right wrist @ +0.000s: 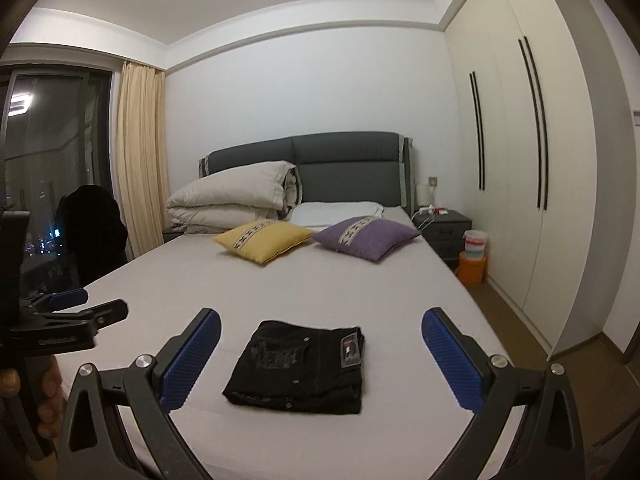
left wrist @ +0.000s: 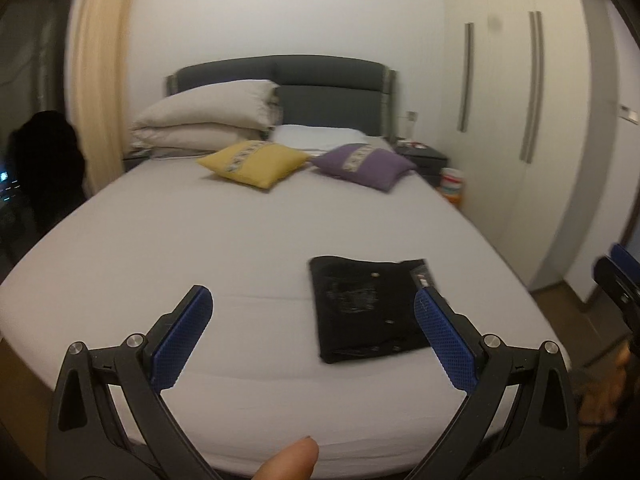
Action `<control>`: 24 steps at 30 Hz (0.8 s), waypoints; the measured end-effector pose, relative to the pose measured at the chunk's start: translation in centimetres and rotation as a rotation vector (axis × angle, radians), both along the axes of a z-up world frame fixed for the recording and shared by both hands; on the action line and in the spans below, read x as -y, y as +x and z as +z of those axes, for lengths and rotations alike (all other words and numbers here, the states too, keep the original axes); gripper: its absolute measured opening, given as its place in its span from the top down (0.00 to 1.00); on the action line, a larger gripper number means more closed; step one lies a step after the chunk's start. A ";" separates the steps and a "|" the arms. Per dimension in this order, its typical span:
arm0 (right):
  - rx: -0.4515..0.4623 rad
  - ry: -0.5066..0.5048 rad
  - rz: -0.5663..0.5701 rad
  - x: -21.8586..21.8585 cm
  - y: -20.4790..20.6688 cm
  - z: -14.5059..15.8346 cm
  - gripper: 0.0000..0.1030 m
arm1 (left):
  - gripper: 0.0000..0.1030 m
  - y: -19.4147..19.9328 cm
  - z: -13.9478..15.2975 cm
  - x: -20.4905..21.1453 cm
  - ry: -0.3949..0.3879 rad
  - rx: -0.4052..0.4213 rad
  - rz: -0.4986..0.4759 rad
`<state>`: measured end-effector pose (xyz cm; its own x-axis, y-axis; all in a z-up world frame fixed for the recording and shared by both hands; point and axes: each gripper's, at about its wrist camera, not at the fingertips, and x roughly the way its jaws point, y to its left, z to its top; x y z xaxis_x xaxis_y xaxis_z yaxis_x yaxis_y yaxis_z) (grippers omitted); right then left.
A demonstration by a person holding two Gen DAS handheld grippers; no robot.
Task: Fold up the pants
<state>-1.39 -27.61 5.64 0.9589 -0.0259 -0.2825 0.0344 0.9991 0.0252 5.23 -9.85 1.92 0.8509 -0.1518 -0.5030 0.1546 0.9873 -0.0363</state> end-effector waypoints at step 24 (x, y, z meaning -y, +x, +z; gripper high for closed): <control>-0.212 0.005 -0.037 -1.3 3.2 -3.1 0.00 | 0.00 5.3 -8.5 3.6 0.029 -0.217 0.036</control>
<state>1.84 -26.30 2.56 0.8765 -0.0577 -0.4780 0.0759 0.9969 0.0189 10.54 -13.43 -6.57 0.7265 -0.1056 -0.6790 0.1106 0.9932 -0.0362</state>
